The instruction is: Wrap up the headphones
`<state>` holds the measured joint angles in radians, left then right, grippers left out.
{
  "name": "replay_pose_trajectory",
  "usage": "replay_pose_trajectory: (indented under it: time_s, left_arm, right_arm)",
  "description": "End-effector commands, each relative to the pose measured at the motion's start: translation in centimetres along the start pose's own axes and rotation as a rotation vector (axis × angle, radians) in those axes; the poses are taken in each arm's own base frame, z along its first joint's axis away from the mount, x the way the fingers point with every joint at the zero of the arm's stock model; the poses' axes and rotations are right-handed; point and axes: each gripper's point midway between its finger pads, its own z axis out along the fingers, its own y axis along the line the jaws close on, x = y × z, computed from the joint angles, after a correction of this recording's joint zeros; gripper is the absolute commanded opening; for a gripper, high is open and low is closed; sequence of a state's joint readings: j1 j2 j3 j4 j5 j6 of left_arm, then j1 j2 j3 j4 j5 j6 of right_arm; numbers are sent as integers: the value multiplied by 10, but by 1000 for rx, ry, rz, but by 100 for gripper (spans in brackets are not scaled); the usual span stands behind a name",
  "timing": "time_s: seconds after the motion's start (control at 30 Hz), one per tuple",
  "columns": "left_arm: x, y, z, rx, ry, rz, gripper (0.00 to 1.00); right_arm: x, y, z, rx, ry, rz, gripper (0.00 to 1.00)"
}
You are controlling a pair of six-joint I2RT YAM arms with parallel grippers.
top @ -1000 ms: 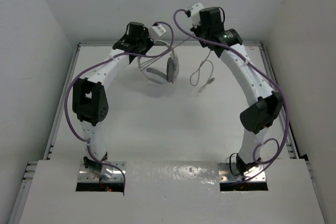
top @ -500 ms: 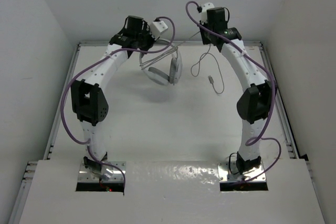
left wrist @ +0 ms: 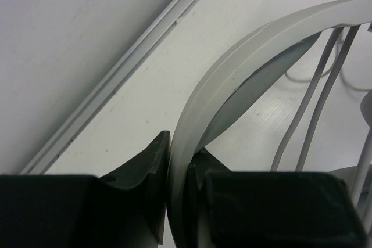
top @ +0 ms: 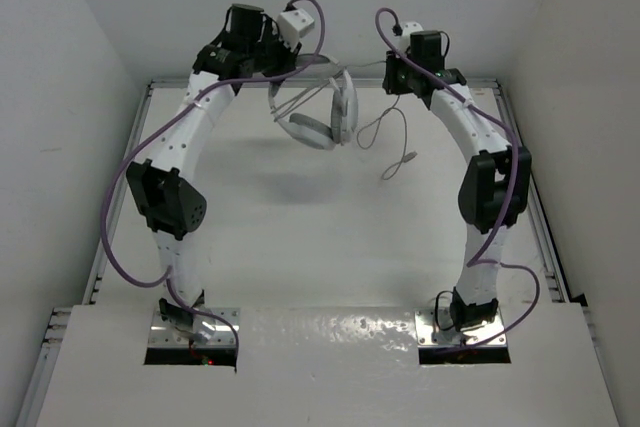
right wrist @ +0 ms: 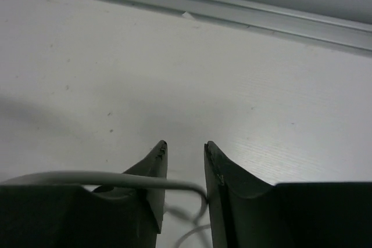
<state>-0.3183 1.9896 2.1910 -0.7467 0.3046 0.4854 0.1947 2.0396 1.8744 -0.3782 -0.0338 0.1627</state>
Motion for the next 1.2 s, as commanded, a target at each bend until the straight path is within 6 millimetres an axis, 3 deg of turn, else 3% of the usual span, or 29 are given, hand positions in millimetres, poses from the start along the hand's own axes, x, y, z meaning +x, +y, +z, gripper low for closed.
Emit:
replay_pose_trajectory:
  time_s: [0.0, 0.07, 0.1, 0.13, 0.17, 0.2, 0.4, 0.5, 0.6, 0.8, 0.87, 0.9, 1.0, 1.07, 1.17]
  left_arm:
    - [-72, -8, -55, 34, -189, -89, 0]
    - [-90, -8, -68, 33, -237, -103, 0]
    - [-98, -9, -74, 33, -259, -126, 0]
    - [-110, -7, -83, 24, -293, -127, 0]
    - [-117, -7, -89, 19, -313, -151, 0]
    - [-123, -4, -95, 2, -332, -158, 0]
    - [-149, 0, -115, -24, -416, -217, 0]
    - [-156, 6, -123, -41, -447, -243, 0]
    - [-159, 24, -131, -81, -480, -305, 0]
    - [-158, 66, -144, -109, -551, -504, 0]
    - [-161, 70, -148, -118, -566, -500, 0]
    - [-164, 70, -153, -122, -578, -489, 0]
    - [-167, 72, -158, -133, -590, -478, 0]
    - [-167, 77, -160, -157, -594, -490, 0]
    - [-157, 95, -161, -219, -587, -559, 0]
  right_arm:
    - [-21, 32, 3, -210, -120, 65, 32]
    - [3, 45, 10, -272, -91, 134, 36]
    - [-5, 52, 9, -310, -143, 142, 37]
    - [20, 61, 13, -343, -104, 166, 38]
    - [16, 66, 14, -365, -141, 193, 40]
    - [34, 74, 17, -388, -107, 218, 41]
    - [81, 94, 33, -425, -28, 248, 52]
    - [102, 99, 39, -429, 18, 258, 51]
    - [118, 111, 38, -446, 50, 265, 42]
    - [158, 139, 32, -486, 125, 253, 44]
    - [168, 142, 31, -492, 145, 257, 46]
    - [170, 144, 30, -493, 150, 259, 44]
    - [173, 147, 30, -481, 151, 251, 17]
    - [172, 154, 26, -484, 148, 233, 5]
    - [173, 169, 15, -500, 154, 191, 0]
